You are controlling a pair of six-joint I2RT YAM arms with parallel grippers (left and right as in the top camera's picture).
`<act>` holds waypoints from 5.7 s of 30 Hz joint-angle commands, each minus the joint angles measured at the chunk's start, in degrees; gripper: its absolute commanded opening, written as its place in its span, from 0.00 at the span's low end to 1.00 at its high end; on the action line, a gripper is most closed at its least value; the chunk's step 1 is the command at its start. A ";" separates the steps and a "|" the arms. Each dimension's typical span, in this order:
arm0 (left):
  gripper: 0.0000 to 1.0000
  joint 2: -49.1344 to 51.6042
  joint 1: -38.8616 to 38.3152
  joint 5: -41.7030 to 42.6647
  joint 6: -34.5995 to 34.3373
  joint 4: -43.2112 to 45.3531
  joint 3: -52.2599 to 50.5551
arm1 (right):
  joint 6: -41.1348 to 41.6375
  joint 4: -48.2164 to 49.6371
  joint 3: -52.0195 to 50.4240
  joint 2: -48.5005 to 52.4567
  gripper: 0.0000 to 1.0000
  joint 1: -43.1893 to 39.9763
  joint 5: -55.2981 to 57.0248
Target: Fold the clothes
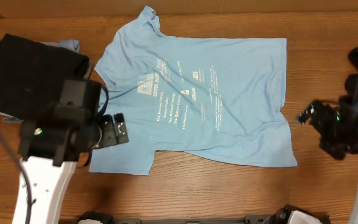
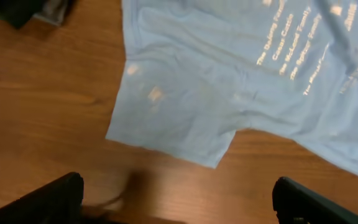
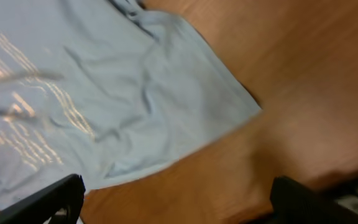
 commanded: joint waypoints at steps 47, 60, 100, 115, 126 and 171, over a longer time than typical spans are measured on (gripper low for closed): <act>1.00 20.04 9.27 7.69 -1.75 18.58 -10.80 | 19.32 42.32 -39.91 13.64 0.23 9.22 -0.44; 1.00 20.06 18.40 14.38 -1.66 17.25 -10.84 | 17.55 42.51 -39.91 13.64 0.04 9.44 -0.50; 0.74 22.32 26.10 9.51 10.82 37.20 -39.01 | 14.14 43.76 -39.91 13.64 0.06 9.44 -2.91; 0.13 22.32 26.10 9.49 9.92 38.05 -39.19 | 14.14 43.52 -39.91 13.64 0.09 9.44 -2.89; 0.04 22.32 26.10 9.68 4.04 35.78 -36.89 | 14.16 41.99 -38.97 13.64 0.04 9.44 -2.82; 0.04 -1.36 25.81 11.87 2.25 -4.39 -9.35 | 10.51 4.79 -10.71 4.72 0.04 1.55 14.38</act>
